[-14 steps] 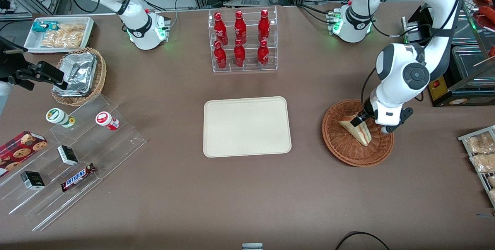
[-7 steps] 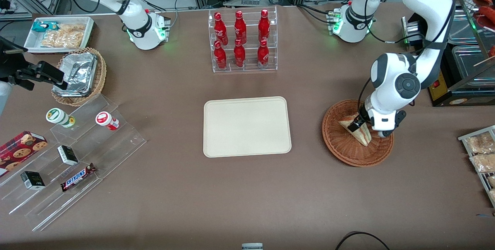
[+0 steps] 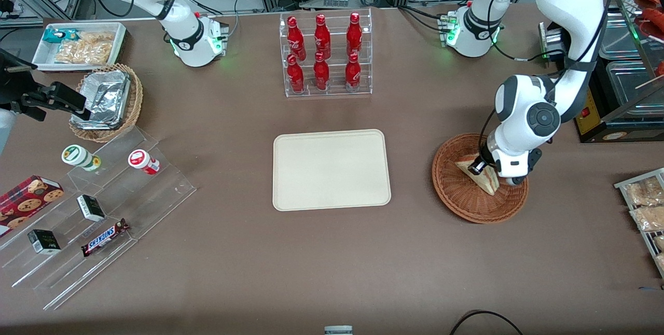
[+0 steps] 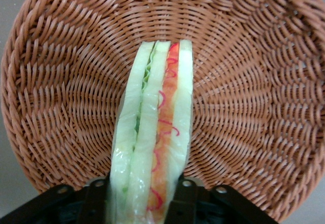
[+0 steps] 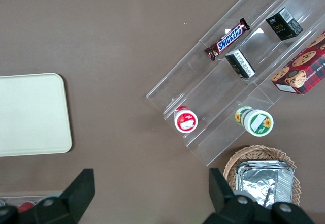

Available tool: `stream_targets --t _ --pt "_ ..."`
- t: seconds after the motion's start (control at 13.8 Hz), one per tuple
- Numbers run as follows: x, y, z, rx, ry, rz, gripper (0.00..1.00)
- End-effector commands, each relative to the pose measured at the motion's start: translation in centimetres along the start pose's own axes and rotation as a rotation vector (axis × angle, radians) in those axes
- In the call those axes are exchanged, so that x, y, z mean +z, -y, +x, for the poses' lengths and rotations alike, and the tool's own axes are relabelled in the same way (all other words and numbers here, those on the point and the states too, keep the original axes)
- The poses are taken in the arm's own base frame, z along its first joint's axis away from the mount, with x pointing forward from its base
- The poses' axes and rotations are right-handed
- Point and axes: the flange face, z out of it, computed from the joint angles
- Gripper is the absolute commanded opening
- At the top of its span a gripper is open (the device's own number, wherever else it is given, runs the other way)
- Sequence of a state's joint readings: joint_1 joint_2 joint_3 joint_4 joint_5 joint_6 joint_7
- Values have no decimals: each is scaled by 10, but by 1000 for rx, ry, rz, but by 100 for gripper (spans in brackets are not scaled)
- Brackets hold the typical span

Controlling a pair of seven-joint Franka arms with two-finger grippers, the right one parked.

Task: Place sandwich from basket to tray
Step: 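Lift the sandwich and carry it over the beige tray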

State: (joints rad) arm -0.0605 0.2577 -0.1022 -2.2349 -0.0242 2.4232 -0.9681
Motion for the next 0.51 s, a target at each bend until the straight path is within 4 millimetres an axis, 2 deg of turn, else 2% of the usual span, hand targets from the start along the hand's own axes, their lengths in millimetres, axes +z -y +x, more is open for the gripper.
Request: stream_targets --t 0.0,0.15,0.29,0.44 --pt "-34 -21 7 23 23 42 10" --pt "-57 -31 8 153 44 88 9" --pt "-68 -39 -6 282 73 114 7" --pt "-76 -56 -23 366 69 96 7"
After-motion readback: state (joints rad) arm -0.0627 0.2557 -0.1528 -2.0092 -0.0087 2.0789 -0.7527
